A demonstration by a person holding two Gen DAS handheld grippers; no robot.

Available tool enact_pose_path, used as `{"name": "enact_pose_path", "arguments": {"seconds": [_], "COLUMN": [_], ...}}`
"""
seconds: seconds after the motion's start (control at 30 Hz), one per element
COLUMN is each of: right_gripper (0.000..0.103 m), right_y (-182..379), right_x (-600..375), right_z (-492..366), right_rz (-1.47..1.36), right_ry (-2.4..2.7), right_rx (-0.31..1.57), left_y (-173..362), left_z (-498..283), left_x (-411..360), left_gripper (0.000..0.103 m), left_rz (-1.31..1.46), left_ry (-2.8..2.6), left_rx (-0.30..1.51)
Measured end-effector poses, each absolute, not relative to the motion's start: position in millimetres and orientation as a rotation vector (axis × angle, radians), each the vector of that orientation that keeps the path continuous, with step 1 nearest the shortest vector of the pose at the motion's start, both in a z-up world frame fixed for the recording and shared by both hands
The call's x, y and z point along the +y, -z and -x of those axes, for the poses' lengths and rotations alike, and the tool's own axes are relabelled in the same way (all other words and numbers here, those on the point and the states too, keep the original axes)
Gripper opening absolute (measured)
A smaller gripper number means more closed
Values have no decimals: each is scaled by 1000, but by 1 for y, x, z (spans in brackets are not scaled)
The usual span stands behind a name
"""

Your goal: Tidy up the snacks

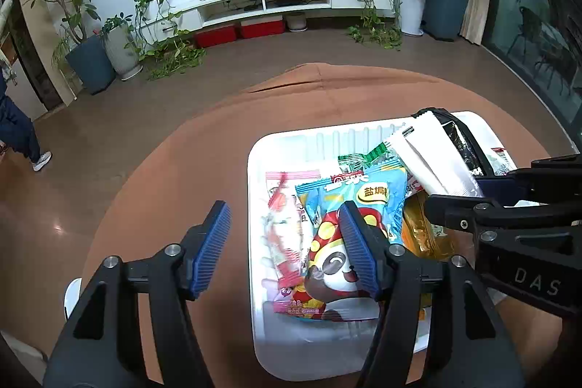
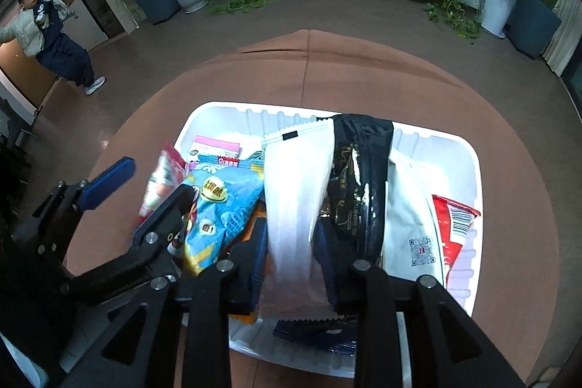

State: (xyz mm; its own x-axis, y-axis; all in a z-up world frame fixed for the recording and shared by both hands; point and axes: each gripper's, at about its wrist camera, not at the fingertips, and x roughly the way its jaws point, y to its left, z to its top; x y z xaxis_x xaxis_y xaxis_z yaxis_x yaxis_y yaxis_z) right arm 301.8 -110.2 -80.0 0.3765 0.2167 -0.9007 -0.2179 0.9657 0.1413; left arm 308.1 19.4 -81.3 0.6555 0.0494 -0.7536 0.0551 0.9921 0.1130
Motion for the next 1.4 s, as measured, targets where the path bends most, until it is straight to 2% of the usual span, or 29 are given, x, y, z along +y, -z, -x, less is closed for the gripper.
{"name": "enact_pose_path", "arguments": {"seconds": [0.23,0.47,0.53,0.6,0.7,1.17,1.3,1.4], "right_gripper": [36,47,51,60,63,64,70,71], "right_y": [75,70,67,64,58,48,43,42], "right_x": [-106,-103,-103,-102,-98,-100,-100,-103], "right_z": [-298,-295,-293,-290,-287,-280,-277,-274], "right_rz": [27,42,41,39,67,57,52,40], "right_ry": [-267,-261,-264,-271,-258,-241,-238,-233], "right_rx": [1138,1121,1114,1103,1080,1043,1020,1010], "left_y": [78,75,75,74,70,60,55,53], "left_z": [-295,-289,-287,-286,-283,-270,-264,-260], "left_x": [22,28,29,30,29,27,27,26], "left_gripper": [64,65,69,73,75,75,85,86], "left_rz": [-133,-131,-128,-122,-121,-104,-97,-90], "left_ry": [-4,-17,-19,-14,-10,-14,-23,-21], "left_rx": [852,843,841,838,825,788,768,756]}}
